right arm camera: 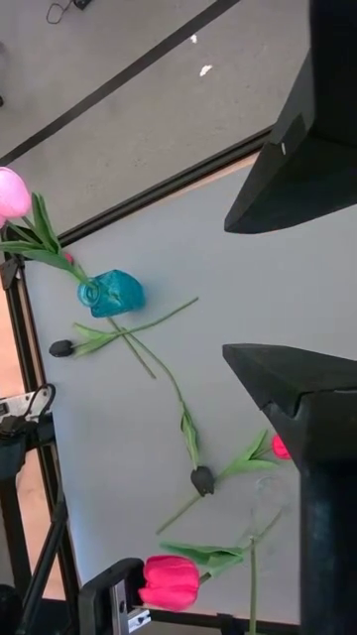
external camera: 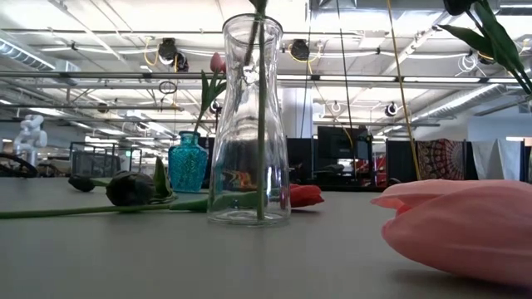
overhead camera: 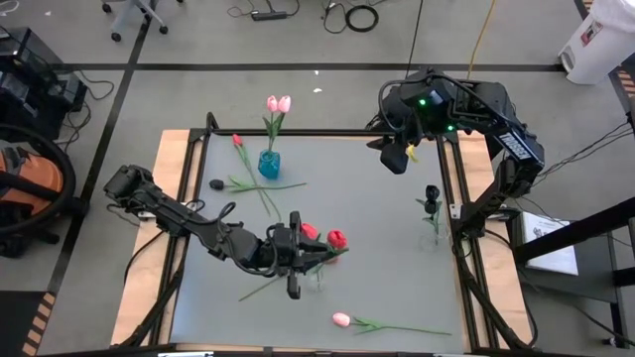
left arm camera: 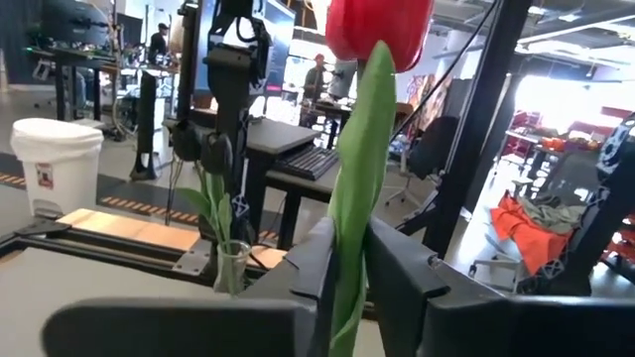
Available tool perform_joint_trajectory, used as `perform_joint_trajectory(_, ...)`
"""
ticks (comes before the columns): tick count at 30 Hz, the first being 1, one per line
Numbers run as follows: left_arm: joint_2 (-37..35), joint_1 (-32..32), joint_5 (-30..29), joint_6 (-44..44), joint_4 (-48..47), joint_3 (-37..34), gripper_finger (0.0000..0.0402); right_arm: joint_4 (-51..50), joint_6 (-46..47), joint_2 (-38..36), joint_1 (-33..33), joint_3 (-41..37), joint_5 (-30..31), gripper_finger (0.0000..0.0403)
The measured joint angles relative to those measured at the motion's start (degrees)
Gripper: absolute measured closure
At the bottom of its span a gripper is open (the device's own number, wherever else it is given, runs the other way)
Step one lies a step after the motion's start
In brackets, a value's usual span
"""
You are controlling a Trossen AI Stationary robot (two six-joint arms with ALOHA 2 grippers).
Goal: Sort flowers into vase by color
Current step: Put the red flower into the left transparent vase
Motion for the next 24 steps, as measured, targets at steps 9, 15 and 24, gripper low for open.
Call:
perform_joint_trajectory(9,0.0,-0.9,-0.5,-0.1,-0.3,0.0,0.0293,-1.7,-0.8,0.0,0.0,0.0,0.0,0.0218)
perform_joint_trajectory(15,0.0,-2.8,-1.1,-0.1,-0.3,0.0,0.0274,-2.4,-1.3,0.0,0.0,0.0,0.0,0.0218)
perform_joint_trajectory(24,-0.3,-7.1,-2.5,-4.6,-0.5,0.0,0.0274,-2.4,-1.5,0.0,0.0,0.0,0.0,0.0218)
